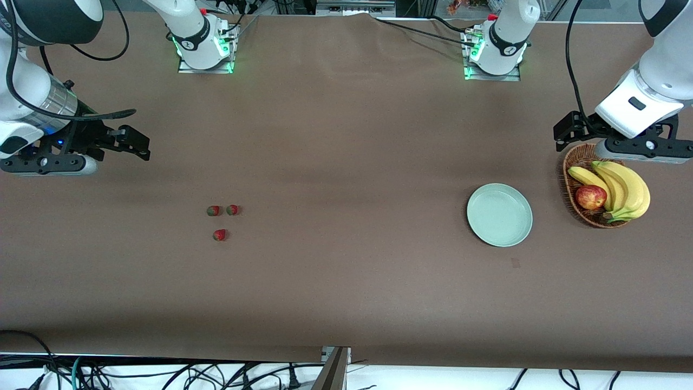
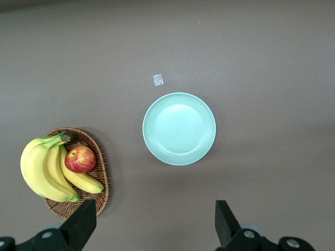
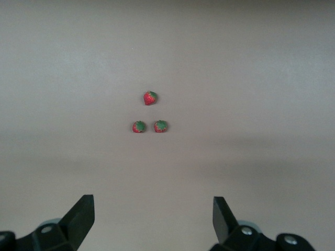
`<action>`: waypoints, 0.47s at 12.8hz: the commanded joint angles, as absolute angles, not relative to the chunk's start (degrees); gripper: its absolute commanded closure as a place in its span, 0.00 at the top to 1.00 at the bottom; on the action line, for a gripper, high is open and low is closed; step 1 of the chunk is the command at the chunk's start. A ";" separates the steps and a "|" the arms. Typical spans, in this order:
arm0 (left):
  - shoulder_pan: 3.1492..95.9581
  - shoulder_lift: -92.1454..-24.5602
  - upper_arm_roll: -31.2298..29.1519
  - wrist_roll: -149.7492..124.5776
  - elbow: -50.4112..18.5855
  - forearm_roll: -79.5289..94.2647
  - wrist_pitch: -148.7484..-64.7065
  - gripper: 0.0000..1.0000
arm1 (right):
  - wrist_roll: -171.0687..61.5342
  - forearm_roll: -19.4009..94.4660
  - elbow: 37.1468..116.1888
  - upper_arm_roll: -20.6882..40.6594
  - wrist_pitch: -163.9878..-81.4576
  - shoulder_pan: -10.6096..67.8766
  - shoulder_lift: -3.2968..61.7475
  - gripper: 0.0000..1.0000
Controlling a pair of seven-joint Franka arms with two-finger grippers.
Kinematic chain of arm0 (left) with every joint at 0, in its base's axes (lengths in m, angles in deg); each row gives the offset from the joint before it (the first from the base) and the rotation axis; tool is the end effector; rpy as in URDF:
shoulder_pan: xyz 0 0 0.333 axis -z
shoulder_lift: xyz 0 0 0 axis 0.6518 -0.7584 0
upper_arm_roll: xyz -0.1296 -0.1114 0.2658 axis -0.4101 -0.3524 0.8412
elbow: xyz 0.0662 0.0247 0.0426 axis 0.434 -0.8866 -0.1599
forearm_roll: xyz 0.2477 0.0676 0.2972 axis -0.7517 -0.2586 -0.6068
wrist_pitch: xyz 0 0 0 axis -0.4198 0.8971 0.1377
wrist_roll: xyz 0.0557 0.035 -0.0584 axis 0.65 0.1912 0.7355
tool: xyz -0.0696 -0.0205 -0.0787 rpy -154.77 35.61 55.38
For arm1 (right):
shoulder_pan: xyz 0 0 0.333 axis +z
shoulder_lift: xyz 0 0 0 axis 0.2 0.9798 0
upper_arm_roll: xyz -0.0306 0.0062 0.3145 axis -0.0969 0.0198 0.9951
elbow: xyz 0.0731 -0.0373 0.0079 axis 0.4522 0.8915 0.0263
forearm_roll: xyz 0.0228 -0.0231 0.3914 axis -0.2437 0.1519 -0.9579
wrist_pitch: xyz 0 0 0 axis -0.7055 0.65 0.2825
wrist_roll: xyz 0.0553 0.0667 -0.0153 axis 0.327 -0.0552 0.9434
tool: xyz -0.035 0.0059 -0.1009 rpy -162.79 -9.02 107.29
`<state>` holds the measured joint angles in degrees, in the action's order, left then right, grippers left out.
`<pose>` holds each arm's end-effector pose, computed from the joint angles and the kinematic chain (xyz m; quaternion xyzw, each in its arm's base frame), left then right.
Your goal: Collect all strawberries into plate
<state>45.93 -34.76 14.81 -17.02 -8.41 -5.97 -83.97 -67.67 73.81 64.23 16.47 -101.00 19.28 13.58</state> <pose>0.5665 -0.0680 0.5942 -0.9980 0.0517 -0.0038 0.0369 0.5939 0.0922 0.5808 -0.9999 -0.0075 0.0062 0.0062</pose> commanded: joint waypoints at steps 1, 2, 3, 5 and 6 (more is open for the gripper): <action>46.04 -35.72 14.91 -17.45 -6.20 -5.05 -82.46 1.00 | -67.79 72.97 66.39 16.75 -101.14 19.27 12.80 1.00; 46.21 -35.72 14.91 -17.45 -6.29 -5.05 -82.46 1.00 | -67.62 72.97 65.11 16.67 -100.97 19.01 13.31 1.00; 46.22 -35.72 14.83 -17.45 -6.29 -5.05 -82.20 1.00 | -67.45 72.97 65.01 16.67 -100.97 18.92 13.41 1.00; 46.48 -35.72 14.83 -17.11 -6.20 -5.14 -82.20 1.00 | -67.36 72.97 65.01 16.67 -100.88 18.83 13.41 1.00; 46.39 -35.72 14.83 -17.36 -6.20 -5.14 -82.20 1.00 | -67.44 72.97 64.92 16.67 -101.23 18.83 13.41 1.00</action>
<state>46.00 -34.77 14.70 -17.02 -8.33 -5.97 -83.67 -67.67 73.81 64.96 16.50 -101.04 19.27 13.71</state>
